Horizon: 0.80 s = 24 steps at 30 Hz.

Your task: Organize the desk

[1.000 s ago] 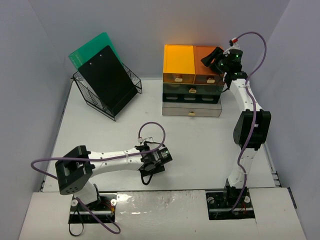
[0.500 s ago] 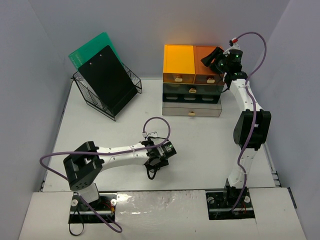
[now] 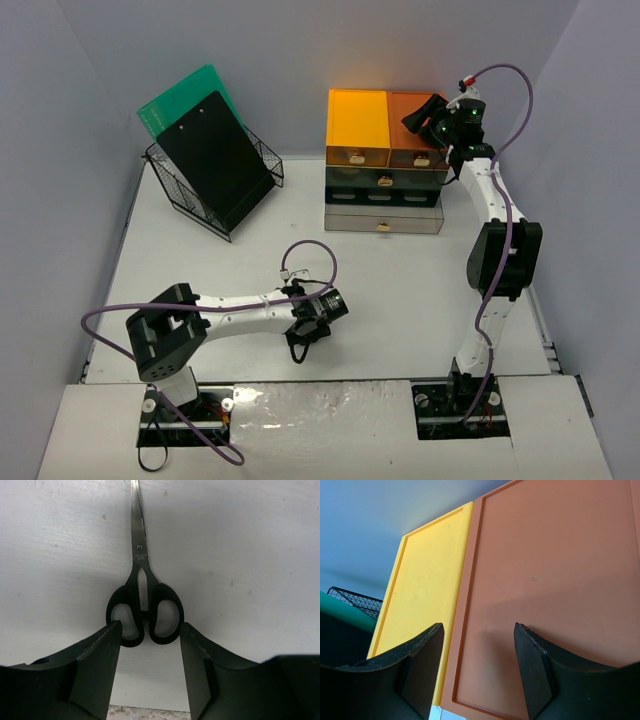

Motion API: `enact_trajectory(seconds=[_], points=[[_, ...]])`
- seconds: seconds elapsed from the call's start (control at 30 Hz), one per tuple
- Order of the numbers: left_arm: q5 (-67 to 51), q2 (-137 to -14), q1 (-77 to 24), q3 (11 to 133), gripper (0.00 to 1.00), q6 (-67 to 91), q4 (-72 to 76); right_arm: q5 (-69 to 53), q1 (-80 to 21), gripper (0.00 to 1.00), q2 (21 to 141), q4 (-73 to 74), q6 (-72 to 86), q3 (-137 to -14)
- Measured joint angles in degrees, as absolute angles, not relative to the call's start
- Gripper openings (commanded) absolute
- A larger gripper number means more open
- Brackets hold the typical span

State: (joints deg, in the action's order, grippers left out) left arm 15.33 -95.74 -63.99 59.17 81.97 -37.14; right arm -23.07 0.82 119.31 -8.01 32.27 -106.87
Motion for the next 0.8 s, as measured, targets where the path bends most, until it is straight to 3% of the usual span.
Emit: enact_trajectory(seconds=[0.8], points=[[15.7, -93.2, -63.2, 55.4, 0.38, 82.7, -33.5, -23.1, 0.8, 0.56, 119.3, -8.2, 32.3, -106.7]])
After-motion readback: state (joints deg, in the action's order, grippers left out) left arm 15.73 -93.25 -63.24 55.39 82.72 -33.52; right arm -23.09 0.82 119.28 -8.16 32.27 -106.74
